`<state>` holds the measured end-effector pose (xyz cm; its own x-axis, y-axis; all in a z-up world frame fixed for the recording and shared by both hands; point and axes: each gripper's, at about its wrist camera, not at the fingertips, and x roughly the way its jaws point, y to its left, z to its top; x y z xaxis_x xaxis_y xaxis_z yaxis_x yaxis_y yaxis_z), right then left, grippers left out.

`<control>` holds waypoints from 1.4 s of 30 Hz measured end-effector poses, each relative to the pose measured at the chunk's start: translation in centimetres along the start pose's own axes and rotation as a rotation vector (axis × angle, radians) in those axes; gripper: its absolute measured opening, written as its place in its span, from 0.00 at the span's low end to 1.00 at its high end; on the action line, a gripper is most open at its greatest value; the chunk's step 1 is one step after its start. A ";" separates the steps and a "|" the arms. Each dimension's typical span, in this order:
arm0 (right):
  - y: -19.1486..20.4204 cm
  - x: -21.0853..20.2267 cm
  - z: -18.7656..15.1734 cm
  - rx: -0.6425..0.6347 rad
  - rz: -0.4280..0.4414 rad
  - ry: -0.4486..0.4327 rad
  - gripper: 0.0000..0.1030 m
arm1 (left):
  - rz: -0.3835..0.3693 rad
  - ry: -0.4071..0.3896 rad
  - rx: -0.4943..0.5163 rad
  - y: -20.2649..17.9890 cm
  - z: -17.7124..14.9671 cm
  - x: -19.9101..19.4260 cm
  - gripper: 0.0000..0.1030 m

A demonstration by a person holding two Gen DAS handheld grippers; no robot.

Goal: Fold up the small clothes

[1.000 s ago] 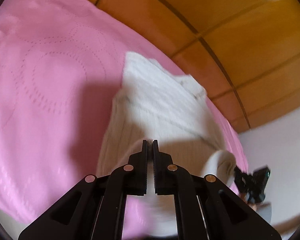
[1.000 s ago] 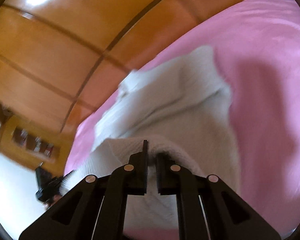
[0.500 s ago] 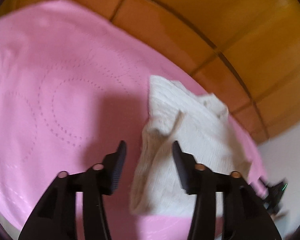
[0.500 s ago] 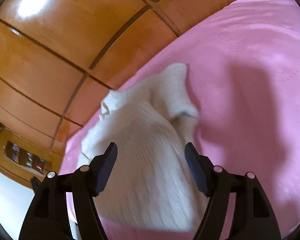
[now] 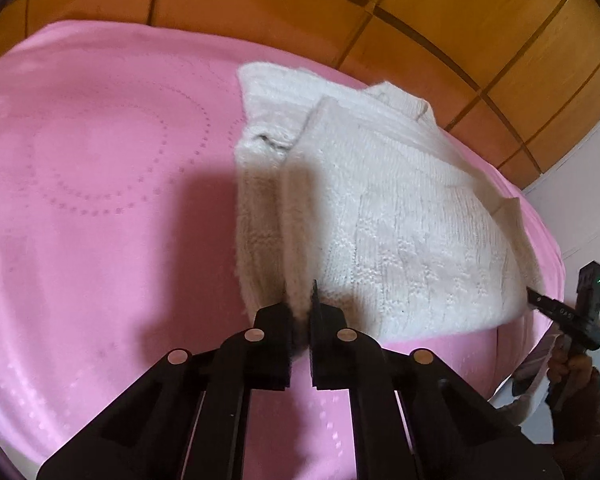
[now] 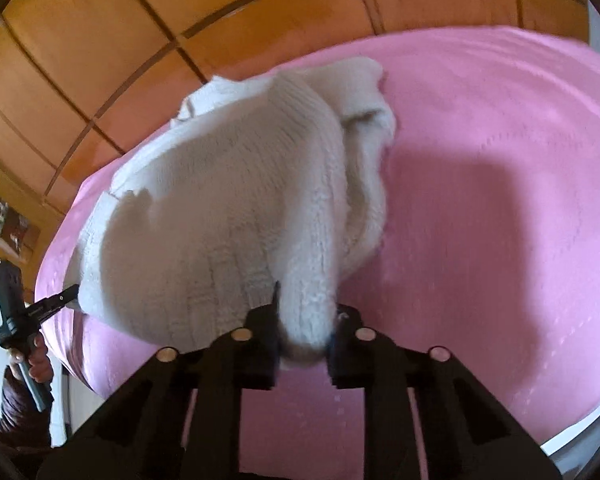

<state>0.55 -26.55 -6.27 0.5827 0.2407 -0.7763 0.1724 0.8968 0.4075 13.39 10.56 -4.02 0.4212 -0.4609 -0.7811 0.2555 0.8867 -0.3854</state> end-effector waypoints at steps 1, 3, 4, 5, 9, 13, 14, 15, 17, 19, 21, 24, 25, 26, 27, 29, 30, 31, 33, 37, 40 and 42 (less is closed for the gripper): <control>0.1 -0.4 0.0 0.000 0.008 0.001 0.13 | 0.003 -0.002 0.001 0.0 -0.3 -0.4 0.04; 0.1 -1.8 -0.3 0.002 0.026 -0.010 0.12 | 0.007 -0.002 0.001 0.0 -1.3 -1.4 0.04; 0.0 -2.3 -0.2 0.005 0.035 -0.014 0.11 | 0.004 -0.002 -0.003 0.1 -1.7 -1.9 0.04; -0.1 -3.0 -0.5 0.006 0.046 -0.017 0.11 | -0.005 -0.002 -0.013 0.1 -2.2 -2.3 0.04; 0.4 -5.2 -1.5 -0.002 0.058 -0.014 0.10 | -0.028 0.004 -0.033 0.1 -4.5 -4.2 0.03; 0.3 -6.8 -3.8 -0.009 0.067 0.040 0.10 | -0.037 0.032 -0.056 0.2 -7.3 -6.2 0.03; -0.1 -7.1 -4.7 -0.004 0.069 0.066 0.10 | -0.041 0.046 -0.071 0.3 -8.2 -6.8 0.03; -0.4 -7.1 -5.4 0.004 0.065 0.086 0.10 | -0.038 0.057 -0.081 0.5 -9.1 -7.2 0.03; -1.2 -6.6 -6.6 0.025 0.055 0.127 0.11 | -0.020 0.078 -0.110 1.2 -10.3 -7.6 0.03; -1.5 -5.9 -6.9 0.027 0.034 0.135 0.17 | 0.002 0.078 -0.100 1.0 -10.5 -7.6 0.05; -0.9 -5.8 -6.1 0.007 -0.023 0.102 0.30 | 0.053 0.033 -0.074 0.5 -9.7 -8.4 0.05; 0.5 -7.1 -4.5 -0.061 -0.088 -0.001 0.39 | 0.058 -0.085 -0.019 -0.6 -7.8 -10.7 0.05; 1.3 -7.3 -4.0 -0.093 -0.093 -0.026 0.39 | 0.036 -0.116 0.005 -1.0 -7.2 -11.2 0.05; 2.5 -7.3 -3.5 -0.134 -0.072 -0.040 0.39 | 0.016 -0.137 0.052 -2.0 -6.5 -11.5 0.05; 3.4 -6.9 -3.3 -0.161 -0.055 -0.044 0.39 | 0.003 -0.138 0.109 -3.2 -5.9 -11.1 0.05; 5.5 -5.4 -2.9 -0.224 -0.015 -0.037 0.40 | -0.012 -0.112 0.179 -4.9 -5.4 -9.6 0.34; 6.5 -4.3 -2.9 -0.250 0.000 -0.025 0.41 | -0.031 -0.091 0.205 -5.5 -5.6 -8.8 0.45; 7.5 -2.9 -2.8 -0.278 0.008 -0.009 0.42 | -0.042 -0.075 0.240 -6.4 -5.3 -7.3 0.57; 8.7 -0.7 -3.0 -0.313 0.006 0.019 0.42 | -0.037 -0.046 0.285 -7.5 -5.0 -5.3 0.58; 9.5 2.9 -3.4 -0.346 -0.026 0.063 0.37 | -0.005 0.039 0.310 -7.7 -4.5 -0.8 0.55; 10.1 3.9 -3.9 -0.418 -0.067 0.066 0.07 | 0.024 0.070 0.316 -7.4 -4.3 1.2 0.21; 10.1 3.7 -4.0 -0.418 -0.062 0.067 0.04 | 0.027 0.037 0.318 -7.3 -4.5 1.0 0.05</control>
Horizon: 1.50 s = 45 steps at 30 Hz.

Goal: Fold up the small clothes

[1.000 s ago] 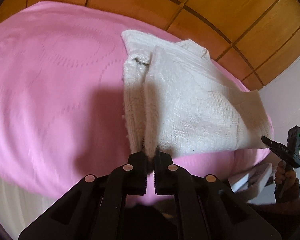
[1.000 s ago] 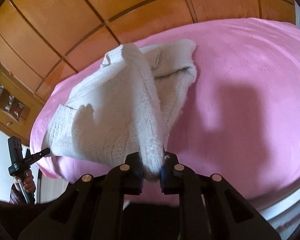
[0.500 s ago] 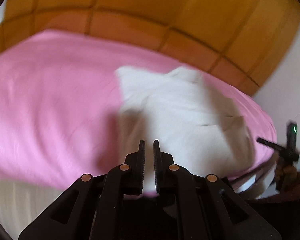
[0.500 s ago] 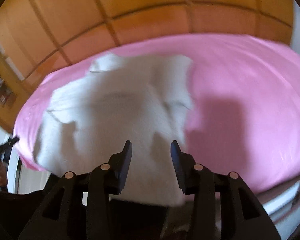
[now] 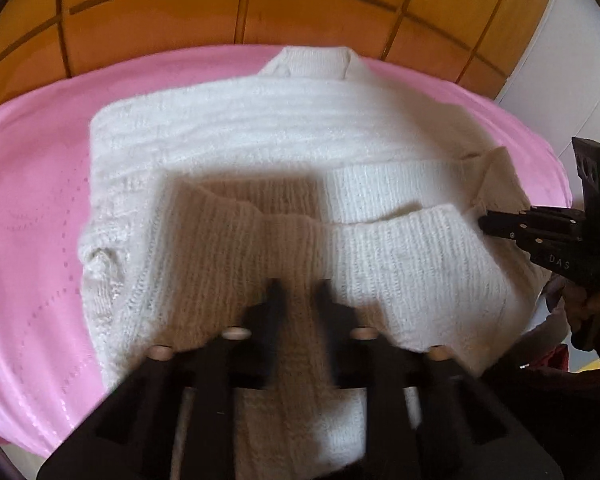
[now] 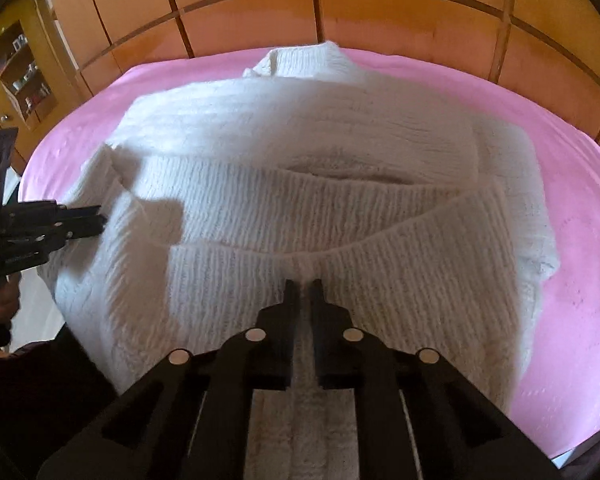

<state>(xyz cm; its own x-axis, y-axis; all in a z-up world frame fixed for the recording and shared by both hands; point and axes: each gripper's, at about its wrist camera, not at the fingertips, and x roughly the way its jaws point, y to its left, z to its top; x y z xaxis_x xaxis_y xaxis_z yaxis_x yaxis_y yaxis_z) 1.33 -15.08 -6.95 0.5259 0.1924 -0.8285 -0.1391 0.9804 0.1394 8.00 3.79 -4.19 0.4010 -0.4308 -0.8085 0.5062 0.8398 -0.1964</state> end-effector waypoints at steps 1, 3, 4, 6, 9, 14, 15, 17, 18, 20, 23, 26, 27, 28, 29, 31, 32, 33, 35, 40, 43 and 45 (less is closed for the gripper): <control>0.0 -0.4 0.0 -0.006 -0.007 -0.006 0.04 | 0.001 -0.017 -0.010 0.1 -0.2 -0.4 0.04; 0.0 -1.5 0.4 0.006 -0.005 -0.036 0.04 | -0.001 -0.079 -0.028 0.5 -0.4 -2.0 0.03; -0.1 -2.4 0.8 0.014 -0.005 -0.061 0.04 | -0.007 -0.112 -0.042 0.8 -0.3 -3.0 0.03; -0.8 -5.0 1.7 0.049 0.000 -0.134 0.04 | -0.008 -0.200 -0.075 1.5 0.2 -5.5 0.03; -1.7 -6.3 2.5 0.073 -0.023 -0.197 0.04 | 0.015 -0.242 -0.095 2.0 0.8 -6.1 0.03; -2.4 -1.0 2.2 0.109 -0.111 -0.133 0.04 | 0.110 -0.129 -0.099 1.7 1.7 0.1 0.03; -2.5 0.1 2.0 0.120 -0.120 -0.115 0.04 | 0.122 -0.094 -0.095 1.8 1.6 1.6 0.03; -2.7 1.0 1.5 0.131 -0.132 -0.127 0.04 | 0.140 -0.093 -0.104 1.8 1.5 2.2 0.04; -2.7 0.9 1.5 0.136 -0.134 -0.131 0.04 | 0.144 -0.092 -0.096 1.6 1.5 2.0 0.04; -2.9 0.6 1.5 0.152 -0.128 -0.131 0.05 | 0.146 -0.107 -0.092 1.4 1.5 0.7 0.06; -3.2 0.4 1.7 0.163 -0.109 -0.127 0.07 | 0.192 -0.166 -0.091 1.7 0.8 -1.8 0.10; -3.2 0.3 1.9 0.176 -0.100 -0.129 0.13 | 0.275 -0.176 -0.070 2.1 0.3 -2.6 0.59; -3.1 0.3 1.9 0.177 -0.093 -0.131 0.20 | 0.280 -0.176 -0.066 2.2 0.3 -2.6 0.60; -3.0 0.1 1.9 0.177 -0.082 -0.135 0.27 | 0.262 -0.160 -0.063 2.3 0.4 -2.5 0.61; -2.8 0.4 2.3 0.173 -0.075 -0.137 0.31 | 0.253 -0.145 -0.064 2.6 0.6 -2.2 0.63; -2.4 -0.1 2.4 0.158 -0.062 -0.143 0.39 | 0.276 -0.123 -0.058 3.1 0.7 -1.3 0.63; -2.3 -0.4 2.5 0.154 -0.057 -0.144 0.40 | 0.296 -0.100 -0.049 3.2 0.7 -0.4 0.61; -2.3 -0.8 2.5 0.150 -0.049 -0.148 0.42 | 0.303 -0.086 -0.040 3.3 1.0 0.1 0.57; -2.6 -2.3 2.4 0.134 -0.063 -0.174 0.47 | 0.306 -0.080 -0.033 3.2 0.7 0.6 0.51; -5.8 -6.2 1.1 0.148 -0.192 -0.212 0.53 | 0.325 -0.103 -0.029 2.9 0.4 0.4 0.51; -7.5 -5.9 0.4 0.170 -0.244 -0.182 0.53 | 0.334 -0.106 -0.027 2.7 0.4 0.1 0.51; -7.7 -5.2 0.2 0.168 -0.250 -0.163 0.51 | 0.349 -0.118 -0.014 2.4 0.4 -0.3 0.40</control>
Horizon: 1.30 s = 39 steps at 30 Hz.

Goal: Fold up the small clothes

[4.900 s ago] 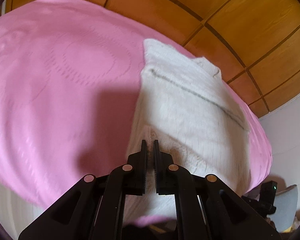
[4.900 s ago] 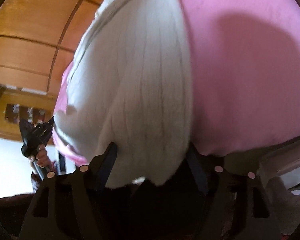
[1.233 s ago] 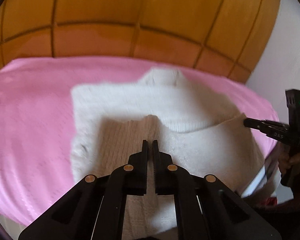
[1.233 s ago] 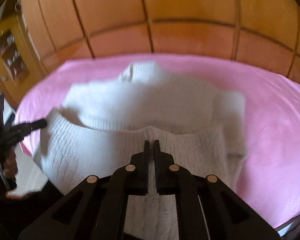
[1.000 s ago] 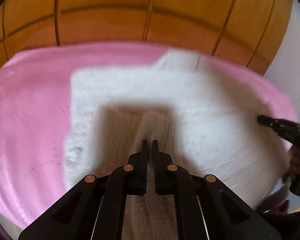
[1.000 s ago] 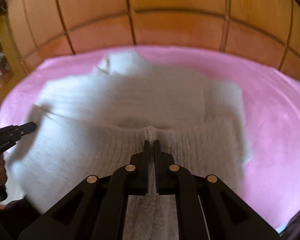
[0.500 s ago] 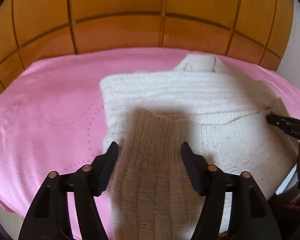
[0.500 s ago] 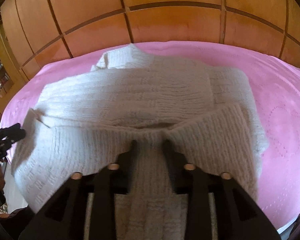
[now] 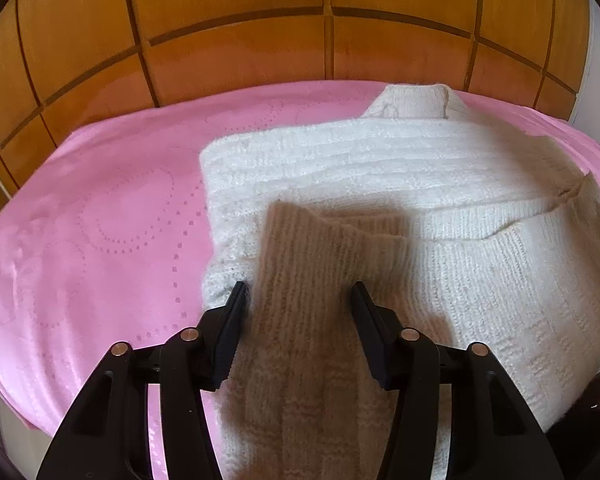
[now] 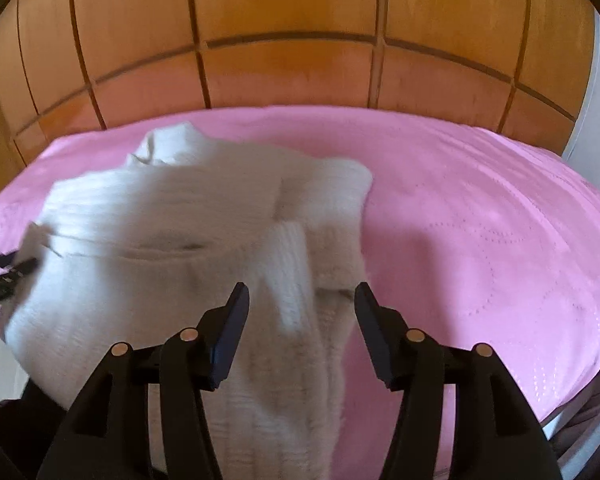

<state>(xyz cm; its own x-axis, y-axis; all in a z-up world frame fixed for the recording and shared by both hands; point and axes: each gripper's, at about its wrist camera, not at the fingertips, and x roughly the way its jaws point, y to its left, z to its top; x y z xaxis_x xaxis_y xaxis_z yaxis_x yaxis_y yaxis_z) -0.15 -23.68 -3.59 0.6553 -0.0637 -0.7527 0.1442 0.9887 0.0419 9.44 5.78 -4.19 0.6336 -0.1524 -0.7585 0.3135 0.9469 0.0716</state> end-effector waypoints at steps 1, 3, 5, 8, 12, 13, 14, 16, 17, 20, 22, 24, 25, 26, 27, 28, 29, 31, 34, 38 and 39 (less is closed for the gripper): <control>0.0 0.4 -0.1 -0.005 0.006 0.009 0.43 | 0.005 -0.006 0.007 -0.2 -0.1 -0.4 0.37; 0.8 1.2 -0.3 -0.041 0.024 0.035 0.24 | 0.013 -0.020 0.016 -0.1 -0.1 -0.8 0.25; 1.5 1.7 -0.5 -0.084 0.004 0.052 0.07 | 0.017 -0.025 0.030 0.1 -0.2 -1.5 0.08; 1.3 0.7 -0.5 -0.085 0.007 0.043 0.06 | 0.011 -0.054 0.049 0.3 -0.4 -2.9 0.06; 1.0 -3.1 1.0 -0.071 0.059 -0.026 0.06 | -0.026 -0.083 0.049 1.2 -0.3 -5.4 0.06; 1.0 -3.9 1.4 -0.069 0.072 -0.043 0.06 | -0.034 -0.092 0.050 1.5 -0.1 -5.9 0.06; 1.0 -4.9 2.1 -0.065 0.087 -0.066 0.06 | -0.041 -0.109 0.048 1.9 0.1 -6.7 0.06; 0.8 -5.7 3.3 -0.052 0.110 -0.095 0.06 | -0.045 -0.131 0.040 2.5 0.6 -7.4 0.06; 0.6 -5.8 4.1 -0.038 0.118 -0.111 0.06 | -0.045 -0.144 0.026 3.0 1.1 -7.6 0.06; 0.2 -4.8 6.6 -0.002 0.128 -0.137 0.06 | -0.053 -0.153 -0.032 4.4 3.2 -7.0 0.05; 0.0 -3.6 8.4 0.014 0.117 -0.144 0.06 | -0.058 -0.156 -0.059 5.2 4.9 -5.9 0.05; -0.5 -1.5 10.4 0.047 0.108 -0.143 0.06 | -0.052 -0.152 -0.095 5.9 6.9 -4.3 0.05; -0.7 -0.4 11.5 0.060 0.098 -0.144 0.05 | -0.054 -0.146 -0.110 6.2 7.8 -3.5 0.05; -0.8 0.3 12.1 0.071 0.088 -0.144 0.05 | -0.050 -0.140 -0.128 6.5 8.9 -2.5 0.05; -1.0 1.2 12.8 0.081 0.076 -0.143 0.05 | -0.048 -0.132 -0.147 6.8 9.9 -1.5 0.05; -1.2 2.6 13.8 0.093 0.055 -0.140 0.05 | -0.051 -0.115 -0.165 7.1 11.1 -0.2 0.04; -1.5 3.6 14.3 0.104 0.043 -0.132 0.05 | -0.040 -0.104 -0.171 7.1 11.8 0.7 0.04; -1.8 5.8 14.9 0.111 0.001 -0.113 0.05 | -0.016 -0.071 -0.178 7.0 13.3 3.2 0.04; -2.1 10.2 14.7 0.112 -0.072 -0.037 0.05 | 0.021 -0.026 -0.173 6.4 14.4 6.2 0.04; -2.6 14.5 12.6 0.111 -0.137 0.060 0.05 | 0.056 0.076 -0.179 5.9 14.0 10.8 0.04; -2.6 14.6 12.3 0.108 -0.140 0.062 0.05 | 0.060 0.093 -0.178 5.7 13.6 11.4 0.05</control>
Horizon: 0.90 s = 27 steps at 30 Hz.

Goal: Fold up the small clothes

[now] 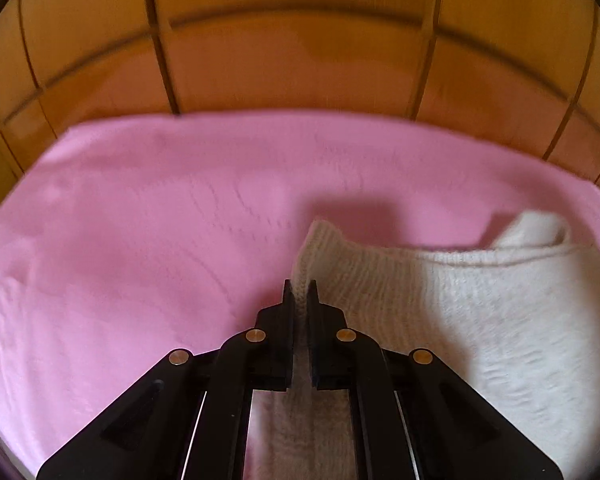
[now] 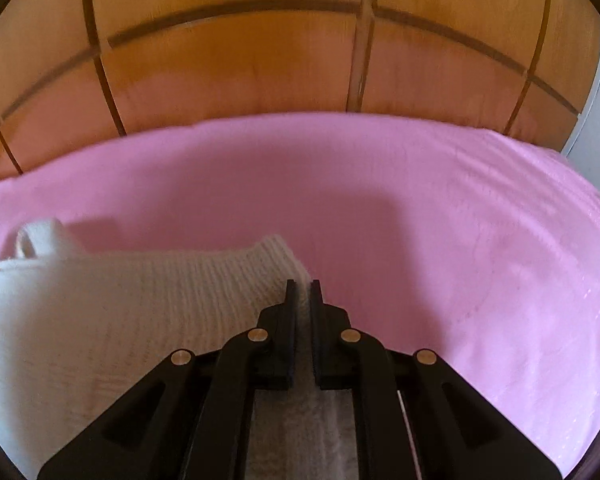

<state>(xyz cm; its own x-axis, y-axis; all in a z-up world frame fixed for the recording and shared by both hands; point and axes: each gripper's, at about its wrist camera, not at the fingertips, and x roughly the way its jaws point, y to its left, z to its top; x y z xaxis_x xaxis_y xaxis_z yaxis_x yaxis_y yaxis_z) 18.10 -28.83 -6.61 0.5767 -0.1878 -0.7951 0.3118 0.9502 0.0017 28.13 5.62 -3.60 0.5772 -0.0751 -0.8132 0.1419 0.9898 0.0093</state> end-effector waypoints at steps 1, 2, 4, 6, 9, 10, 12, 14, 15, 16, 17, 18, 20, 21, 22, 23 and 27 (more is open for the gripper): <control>0.0 -0.2 -0.1 -0.007 -0.001 -0.002 0.07 | 0.008 0.007 0.001 -0.2 -0.3 0.3 0.06; 0.0 -0.6 0.0 -0.013 -0.003 -0.009 0.09 | 0.011 -0.001 -0.002 -0.2 -0.5 0.0 0.06; 0.0 -1.7 0.2 -0.018 -0.006 -0.040 0.33 | 0.010 -0.037 -0.008 0.0 -0.5 -1.1 0.10; 0.0 -3.7 0.5 -0.010 -0.004 -0.094 0.43 | 0.027 -0.086 -0.020 0.2 -0.7 -3.2 0.27; 0.7 -6.6 0.5 0.006 0.094 -0.138 0.44 | -0.026 -0.174 -0.026 0.2 -1.5 -6.5 0.39; 1.3 -7.2 0.3 -0.001 0.140 -0.138 0.44 | -0.058 -0.189 -0.015 0.0 -1.7 -7.2 0.39; 3.4 -8.2 -0.4 -0.044 0.242 -0.122 0.44 | -0.137 -0.204 0.016 -1.0 -2.5 -8.5 0.39; 5.9 -8.3 -1.2 -0.091 0.328 -0.081 0.44 | -0.202 -0.166 0.068 -2.6 -3.0 -8.3 0.39; 7.1 -8.1 -1.6 -0.111 0.362 -0.053 0.44 | -0.220 -0.146 0.089 -3.2 -3.1 -7.9 0.39; 8.4 -7.7 -2.1 -0.138 0.386 -0.027 0.42 | -0.242 -0.106 0.118 -4.1 -3.4 -7.1 0.39; 9.3 -7.3 -2.5 -0.166 0.387 -0.012 0.42 | -0.246 -0.085 0.128 -4.4 -3.5 -6.5 0.39; 10.2 -7.1 -3.0 -0.194 0.378 0.003 0.40 | -0.246 -0.055 0.132 -5.0 -3.7 -5.7 0.39; 11.4 -6.2 -3.7 -0.234 0.370 0.029 0.26 | -0.251 0.004 0.148 -5.9 -4.0 -3.9 0.23; 11.8 -6.0 -4.0 -0.255 0.365 0.029 0.16 | -0.236 0.001 0.158 -6.2 -4.2 -3.5 0.18; 12.0 -5.8 -4.1 -0.279 0.356 0.024 0.09 | -0.236 -0.006 0.159 -6.1 -4.3 -3.3 0.08; 12.2 -5.7 -4.1 -0.287 0.351 0.023 0.07 | -0.226 -0.017 0.150 -6.1 -4.1 -3.2 0.04; 12.0 -6.3 -2.7 -0.273 0.343 -0.014 0.04 | -0.222 -0.067 0.074 -5.6 -3.5 -4.0 0.03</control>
<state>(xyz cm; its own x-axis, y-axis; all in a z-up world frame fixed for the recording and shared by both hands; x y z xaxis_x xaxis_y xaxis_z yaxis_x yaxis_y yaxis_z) 16.16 -15.59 -3.24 0.6225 0.1482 -0.7684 -0.1091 0.9887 0.1024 22.18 0.76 -2.43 0.5771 -0.3004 -0.7594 0.3288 0.9367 -0.1206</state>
